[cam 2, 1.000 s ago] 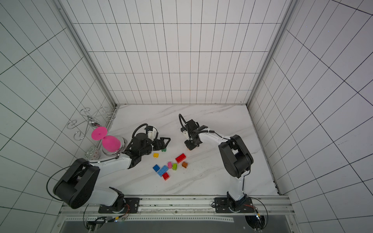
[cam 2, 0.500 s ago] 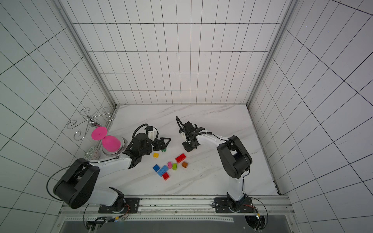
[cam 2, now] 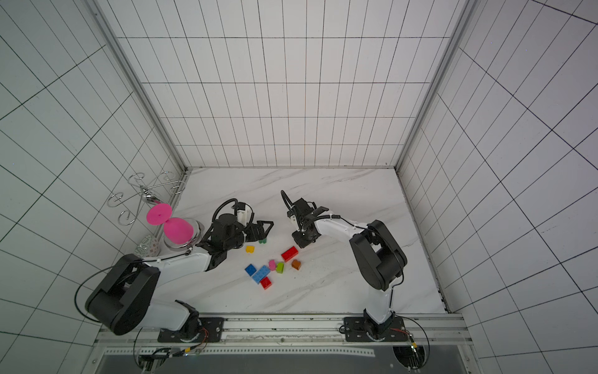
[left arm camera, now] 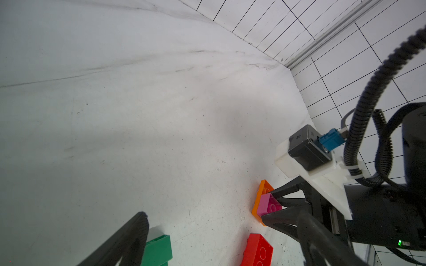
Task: Assemble the letter p with lego
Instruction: Assemble the lego brick with the lego brick.
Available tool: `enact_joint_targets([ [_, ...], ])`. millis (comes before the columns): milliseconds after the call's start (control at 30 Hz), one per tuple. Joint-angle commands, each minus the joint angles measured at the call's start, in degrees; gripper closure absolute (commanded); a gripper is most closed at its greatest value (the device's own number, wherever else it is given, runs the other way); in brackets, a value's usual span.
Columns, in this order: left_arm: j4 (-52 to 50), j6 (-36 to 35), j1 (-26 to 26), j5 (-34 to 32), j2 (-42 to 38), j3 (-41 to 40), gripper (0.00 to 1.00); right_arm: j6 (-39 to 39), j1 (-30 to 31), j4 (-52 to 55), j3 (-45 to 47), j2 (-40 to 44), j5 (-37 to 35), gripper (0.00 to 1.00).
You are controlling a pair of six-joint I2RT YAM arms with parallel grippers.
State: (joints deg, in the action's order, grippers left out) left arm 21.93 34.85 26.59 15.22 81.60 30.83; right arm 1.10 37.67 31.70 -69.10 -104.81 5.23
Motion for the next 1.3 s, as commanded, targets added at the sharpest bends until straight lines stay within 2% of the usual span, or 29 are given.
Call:
enact_joint_targets([
  [0, 0.0, -0.7, 0.2, -0.7, -1.2, 0.0, 0.03, 0.0, 0.5, 3.2, 1.7, -0.7, -0.3, 0.91],
  [133, 0.0, -0.7, 0.4, -0.7, -1.0, 0.0, 0.03, 0.0, 1.0, 5.3, 2.1, -2.2, -3.1, 0.91],
  [467, 0.0, -0.9, 1.0, -1.1, -0.8, 0.3, 0.03, -0.7, 0.9, 5.0, 3.2, -1.9, -3.1, 0.87],
  [700, 0.0, -1.1, 1.1, -1.2, -1.1, 0.1, 0.03, -2.1, -0.5, 5.4, 1.1, 3.6, -1.6, 0.64],
  [833, -0.2, -1.3, 1.2, -1.3, -1.5, 0.1, 0.03, -2.5, -1.8, 5.5, 0.4, 6.6, -0.2, 0.56],
  [867, -0.3, -1.3, 1.2, -1.4, -1.5, 0.1, 0.03, -2.7, -2.2, 5.5, 0.3, 7.2, 0.2, 0.48],
  [900, -0.3, -1.4, 1.2, -1.5, -1.7, 0.0, 0.03, -2.8, -2.5, 5.5, 0.3, 7.9, 0.7, 0.46],
  [1267, -2.0, -2.5, 1.3, -3.4, -2.6, 0.4, 0.03, -4.5, -5.3, 4.3, 2.9, 11.4, 2.5, 0.43],
])
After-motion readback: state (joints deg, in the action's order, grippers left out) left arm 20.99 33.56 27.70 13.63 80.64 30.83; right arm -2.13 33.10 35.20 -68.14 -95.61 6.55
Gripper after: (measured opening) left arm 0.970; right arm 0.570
